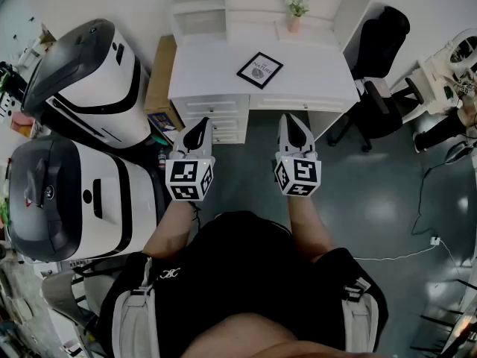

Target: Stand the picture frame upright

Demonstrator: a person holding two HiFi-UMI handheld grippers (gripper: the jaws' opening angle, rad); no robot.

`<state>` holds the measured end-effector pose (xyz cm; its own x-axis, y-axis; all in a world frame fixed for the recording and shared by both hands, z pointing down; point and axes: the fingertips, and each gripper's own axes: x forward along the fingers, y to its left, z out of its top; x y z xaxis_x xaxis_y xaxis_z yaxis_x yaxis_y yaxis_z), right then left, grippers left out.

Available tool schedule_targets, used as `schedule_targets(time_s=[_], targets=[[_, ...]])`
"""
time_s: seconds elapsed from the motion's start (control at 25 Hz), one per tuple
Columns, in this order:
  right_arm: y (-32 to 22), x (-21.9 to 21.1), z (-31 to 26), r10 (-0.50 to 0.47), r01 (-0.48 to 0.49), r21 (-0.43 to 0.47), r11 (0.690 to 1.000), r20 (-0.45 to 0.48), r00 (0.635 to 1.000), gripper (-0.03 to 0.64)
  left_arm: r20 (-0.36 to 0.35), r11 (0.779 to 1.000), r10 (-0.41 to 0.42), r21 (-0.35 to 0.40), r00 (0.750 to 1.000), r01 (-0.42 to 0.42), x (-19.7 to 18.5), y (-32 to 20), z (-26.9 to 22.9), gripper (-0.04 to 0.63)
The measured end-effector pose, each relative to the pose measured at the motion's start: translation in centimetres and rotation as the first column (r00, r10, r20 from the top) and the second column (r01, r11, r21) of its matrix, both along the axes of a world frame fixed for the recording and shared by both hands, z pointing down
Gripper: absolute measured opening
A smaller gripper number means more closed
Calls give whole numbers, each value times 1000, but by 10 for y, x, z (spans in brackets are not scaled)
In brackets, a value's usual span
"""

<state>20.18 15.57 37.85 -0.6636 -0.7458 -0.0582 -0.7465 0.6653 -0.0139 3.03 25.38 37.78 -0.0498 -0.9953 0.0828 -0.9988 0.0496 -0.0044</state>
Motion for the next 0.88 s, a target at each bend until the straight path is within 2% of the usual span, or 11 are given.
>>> schedule_targets(time_s=[0.28,0.88], targets=[[12,-21,1,-1,1,-13,1000,-1,1000,0,-6,1000,16,11,1000,-16,-19,8,-4,15],[50,-40,9,91,-91,-17,996,11,996,0,-1,995,101,6,995,-101,-51,32,8,15]])
